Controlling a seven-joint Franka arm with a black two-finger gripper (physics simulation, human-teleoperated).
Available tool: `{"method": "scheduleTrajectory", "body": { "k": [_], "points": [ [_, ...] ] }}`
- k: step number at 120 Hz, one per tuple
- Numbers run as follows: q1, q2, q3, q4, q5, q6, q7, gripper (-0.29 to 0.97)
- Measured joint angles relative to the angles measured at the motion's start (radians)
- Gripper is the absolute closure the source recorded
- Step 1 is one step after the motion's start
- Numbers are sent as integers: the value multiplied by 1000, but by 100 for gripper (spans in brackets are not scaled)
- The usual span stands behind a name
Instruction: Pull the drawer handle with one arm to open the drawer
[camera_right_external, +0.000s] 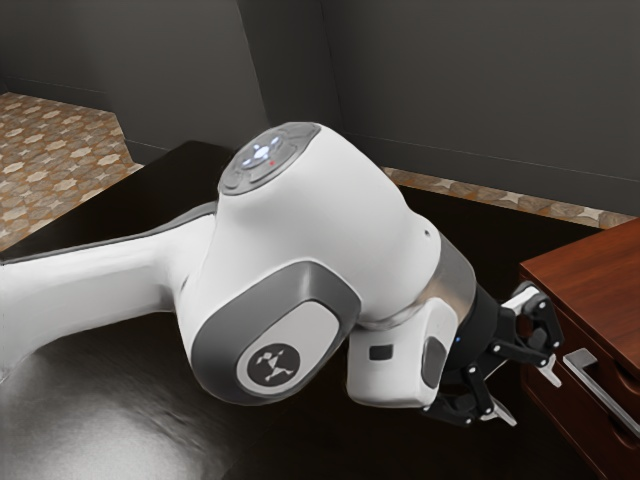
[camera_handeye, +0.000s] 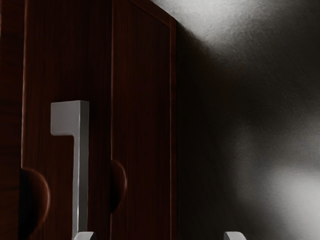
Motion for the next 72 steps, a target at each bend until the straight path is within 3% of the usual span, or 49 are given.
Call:
{"method": "scheduleTrajectory", "body": {
  "k": [72],
  "points": [
    [-15, 136, -37, 51, 3, 172, -57, 44]
  ]
}}
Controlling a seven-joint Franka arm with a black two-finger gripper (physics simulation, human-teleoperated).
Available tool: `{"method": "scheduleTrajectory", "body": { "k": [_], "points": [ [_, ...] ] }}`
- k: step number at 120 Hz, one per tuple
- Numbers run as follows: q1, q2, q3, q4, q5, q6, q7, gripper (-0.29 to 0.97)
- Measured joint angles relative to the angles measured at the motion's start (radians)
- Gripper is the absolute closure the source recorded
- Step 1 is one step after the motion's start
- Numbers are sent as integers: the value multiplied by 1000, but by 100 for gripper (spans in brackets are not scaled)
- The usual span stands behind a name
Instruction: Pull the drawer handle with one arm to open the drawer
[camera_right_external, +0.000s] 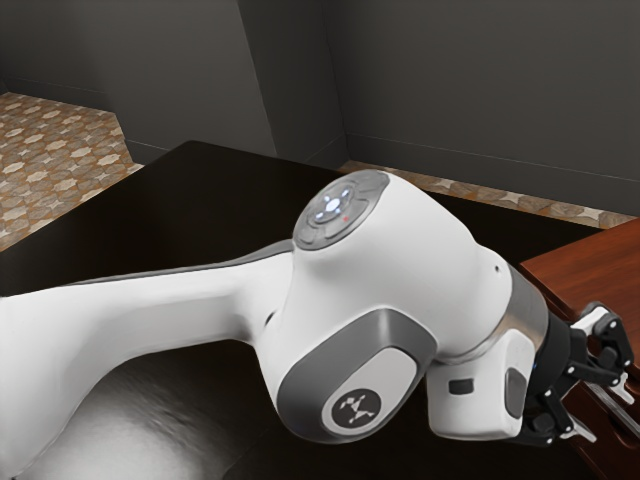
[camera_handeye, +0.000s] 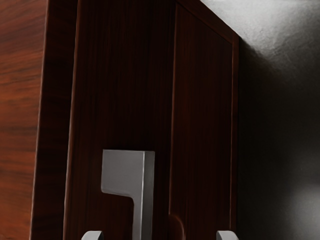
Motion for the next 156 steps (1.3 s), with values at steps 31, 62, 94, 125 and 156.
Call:
{"method": "scheduleTrajectory", "body": {
  "k": [31, 62, 94, 125, 156],
  "points": [
    [9, 31, 4, 21, 4, 25, -11, 45],
    [31, 40, 8, 21, 8, 32, -17, 51],
    [20, 45, 8, 12, 7, 35, -21, 54],
    [18, 45, 7, 8, 7, 36, -25, 65],
    [21, 25, 7, -24, 9, 35, -25, 72]
  ]
}}
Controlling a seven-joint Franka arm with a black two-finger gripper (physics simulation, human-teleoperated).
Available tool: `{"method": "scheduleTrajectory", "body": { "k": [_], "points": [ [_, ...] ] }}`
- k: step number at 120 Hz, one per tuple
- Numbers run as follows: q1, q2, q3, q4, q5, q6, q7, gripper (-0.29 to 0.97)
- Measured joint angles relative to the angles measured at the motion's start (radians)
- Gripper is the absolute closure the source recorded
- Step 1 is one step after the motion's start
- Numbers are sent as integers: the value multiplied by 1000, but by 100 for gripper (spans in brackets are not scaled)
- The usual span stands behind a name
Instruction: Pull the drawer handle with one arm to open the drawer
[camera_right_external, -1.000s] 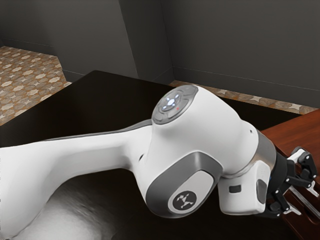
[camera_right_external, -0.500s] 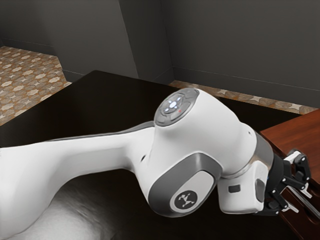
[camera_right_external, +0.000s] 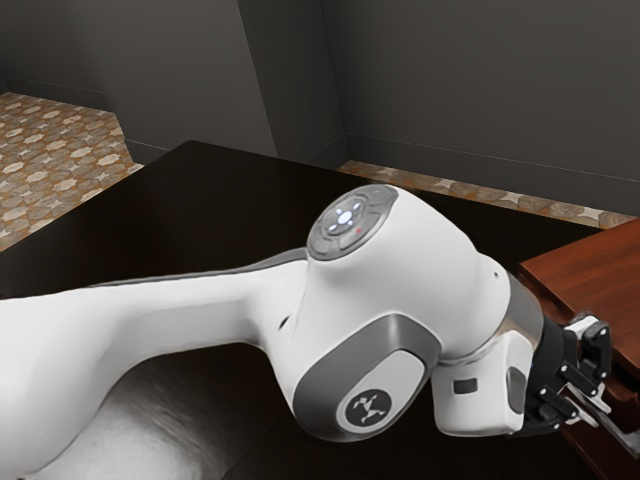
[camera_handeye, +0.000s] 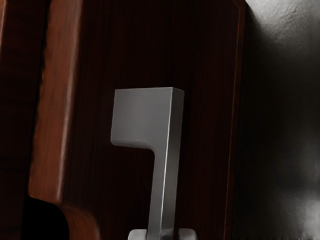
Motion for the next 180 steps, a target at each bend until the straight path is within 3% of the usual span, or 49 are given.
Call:
{"method": "scheduleTrajectory", "body": {
  "k": [126, 180],
  "points": [
    [0, -301, 0, -308, 1, -35, -2, 73],
    [0, -401, 0, -394, 2, -91, -1, 68]
  ]
}}
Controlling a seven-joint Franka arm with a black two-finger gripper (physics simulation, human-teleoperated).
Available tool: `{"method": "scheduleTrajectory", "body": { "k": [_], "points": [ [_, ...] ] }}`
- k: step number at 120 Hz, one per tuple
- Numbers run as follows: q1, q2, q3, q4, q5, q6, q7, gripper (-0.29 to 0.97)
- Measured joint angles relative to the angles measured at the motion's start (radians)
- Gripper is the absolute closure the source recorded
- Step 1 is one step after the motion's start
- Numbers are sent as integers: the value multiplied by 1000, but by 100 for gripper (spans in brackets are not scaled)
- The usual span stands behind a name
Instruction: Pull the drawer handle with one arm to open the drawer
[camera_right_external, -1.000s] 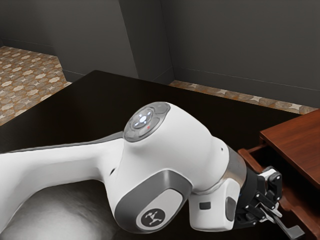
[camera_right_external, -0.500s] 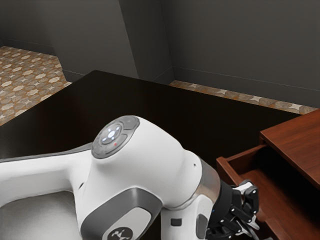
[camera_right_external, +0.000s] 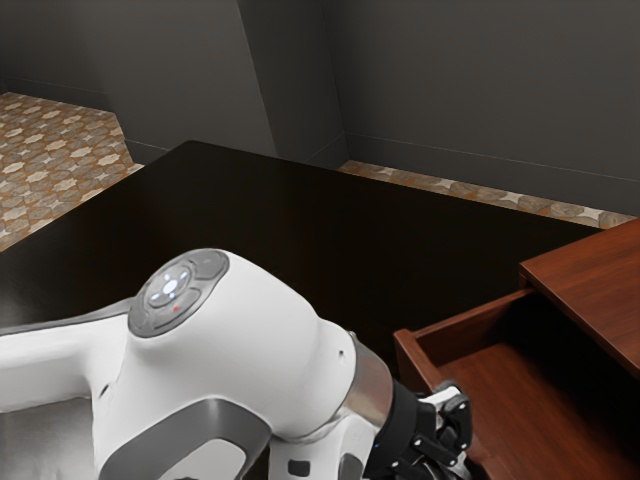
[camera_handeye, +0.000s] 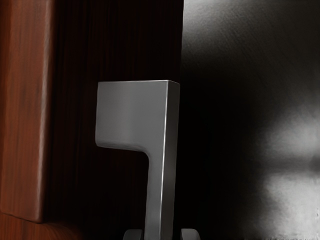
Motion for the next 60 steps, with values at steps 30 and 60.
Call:
{"method": "scheduleTrajectory", "body": {
  "k": [30, 60],
  "points": [
    [1, -131, 17, 0, 0, -58, 1, 64],
    [1, -188, 65, 204, 56, -458, 2, 24]
  ]
}}
